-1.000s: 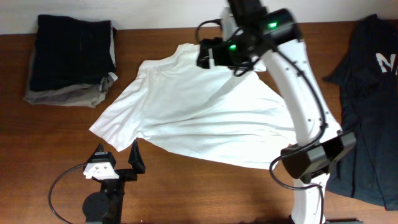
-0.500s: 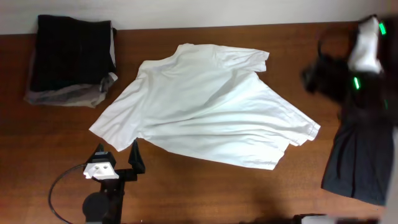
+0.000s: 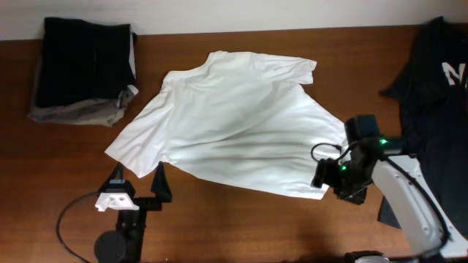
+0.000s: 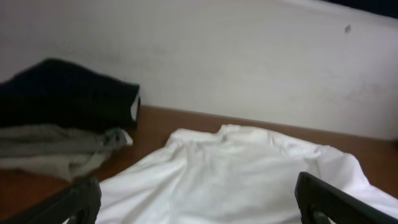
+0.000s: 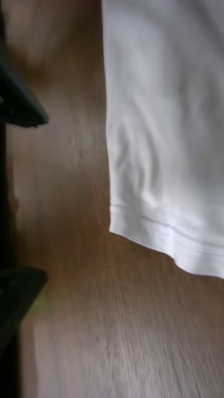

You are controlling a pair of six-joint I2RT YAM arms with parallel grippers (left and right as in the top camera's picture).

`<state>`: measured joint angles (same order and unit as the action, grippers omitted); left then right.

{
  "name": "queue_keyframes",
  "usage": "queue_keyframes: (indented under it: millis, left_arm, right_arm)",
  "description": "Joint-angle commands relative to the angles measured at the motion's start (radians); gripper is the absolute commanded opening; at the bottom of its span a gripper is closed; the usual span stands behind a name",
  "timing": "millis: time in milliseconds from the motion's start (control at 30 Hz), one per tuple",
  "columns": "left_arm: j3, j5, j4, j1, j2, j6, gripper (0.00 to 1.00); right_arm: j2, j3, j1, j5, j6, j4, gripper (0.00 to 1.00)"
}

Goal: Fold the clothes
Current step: 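Grasp the T-shirt's left and right lower edges with both grippers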

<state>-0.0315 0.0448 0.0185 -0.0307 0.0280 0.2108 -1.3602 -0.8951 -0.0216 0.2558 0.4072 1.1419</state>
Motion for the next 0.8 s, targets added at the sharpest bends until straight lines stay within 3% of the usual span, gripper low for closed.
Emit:
queue_keyframes:
  millis: [0, 133, 233, 367, 533, 600, 667, 767]
  left_arm:
    - [-0.159, -0.032, -0.052, 0.002, 0.143, 0.013, 0.99]
    - [-0.502, -0.034, -0.265, 0.045, 0.598, -0.164, 0.99]
    - [-0.800, -0.014, -0.465, 0.075, 0.972, -0.182, 0.99]
    - [-1.069, -0.038, -0.676, 0.105, 1.278, -0.235, 0.99]
    - [-1.116, 0.046, -0.724, 0.216, 1.397, -0.234, 0.99]
    - [-1.116, -0.011, -0.745, 0.217, 1.413, -0.233, 0.99]
    - [-1.116, -0.078, -0.741, 0.245, 1.447, -0.158, 0.99]
    - [-1.116, -0.055, -0.724, 0.330, 1.540, -0.098, 0.99]
  right_arm:
    - [-0.033, 0.017, -0.007, 0.026, 0.001, -0.014, 0.72]
    - [-0.043, 0.018, -0.007, 0.021, -0.010, -0.017, 0.73]
    - [-0.043, 0.018, -0.007, 0.021, -0.010, -0.013, 0.78]
    - [-0.043, 0.018, -0.007, 0.021, -0.010, 0.002, 0.82]
    - [-0.043, 0.018, -0.007, 0.021, -0.010, -0.010, 0.92]
    - [-0.043, 0.018, -0.007, 0.021, -0.010, -0.029, 0.95]
    - [-0.043, 0.018, -0.007, 0.023, -0.010, -0.027, 0.96]
    - [-0.043, 0.018, -0.007, 0.025, -0.010, -0.014, 0.96]
